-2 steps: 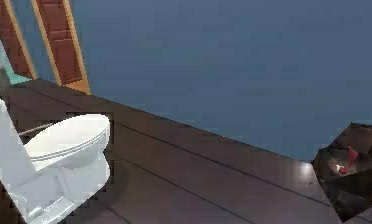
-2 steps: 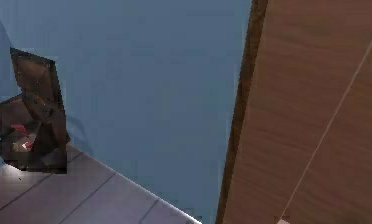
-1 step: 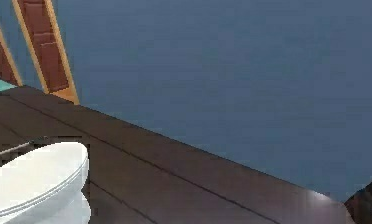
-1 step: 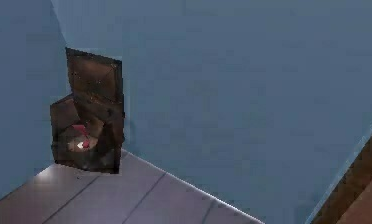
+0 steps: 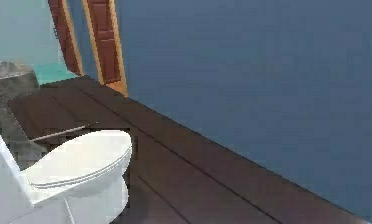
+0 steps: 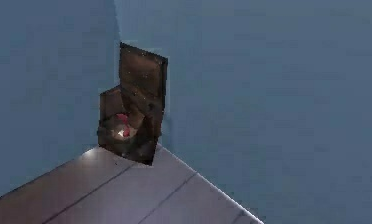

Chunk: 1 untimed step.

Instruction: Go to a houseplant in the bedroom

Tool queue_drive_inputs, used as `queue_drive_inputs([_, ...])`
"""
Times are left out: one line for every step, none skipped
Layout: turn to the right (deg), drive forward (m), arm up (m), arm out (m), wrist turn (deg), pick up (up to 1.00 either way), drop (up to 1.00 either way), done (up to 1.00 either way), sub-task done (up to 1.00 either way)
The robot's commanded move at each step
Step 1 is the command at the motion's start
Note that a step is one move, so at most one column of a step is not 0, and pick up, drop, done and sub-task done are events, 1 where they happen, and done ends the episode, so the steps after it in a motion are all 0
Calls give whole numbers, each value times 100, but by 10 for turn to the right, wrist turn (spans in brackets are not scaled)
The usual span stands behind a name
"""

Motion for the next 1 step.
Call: queue_drive_inputs([0,100,0,0,0,0,0,0,0])
